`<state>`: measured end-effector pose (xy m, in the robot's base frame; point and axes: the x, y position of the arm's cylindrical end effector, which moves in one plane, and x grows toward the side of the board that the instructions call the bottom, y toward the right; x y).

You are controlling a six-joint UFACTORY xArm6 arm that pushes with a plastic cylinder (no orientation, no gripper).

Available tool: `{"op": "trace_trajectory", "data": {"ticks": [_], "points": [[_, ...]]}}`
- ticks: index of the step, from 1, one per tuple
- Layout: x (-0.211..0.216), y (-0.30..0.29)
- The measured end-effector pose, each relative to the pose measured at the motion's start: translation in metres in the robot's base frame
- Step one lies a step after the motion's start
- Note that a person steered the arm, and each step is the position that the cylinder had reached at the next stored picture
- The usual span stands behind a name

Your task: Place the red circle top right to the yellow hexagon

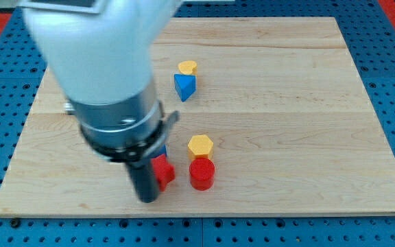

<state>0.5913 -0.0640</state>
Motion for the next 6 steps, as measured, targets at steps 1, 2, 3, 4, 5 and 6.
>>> {"op": "trace_trajectory", "data": {"ticks": [1, 2, 3, 4, 5, 6], "points": [[-0.004, 0.045], [-0.009, 0.094], [-0.028, 0.109], [-0.061, 0.117], [0.001, 0.107], [-0.026, 0.046]]}}
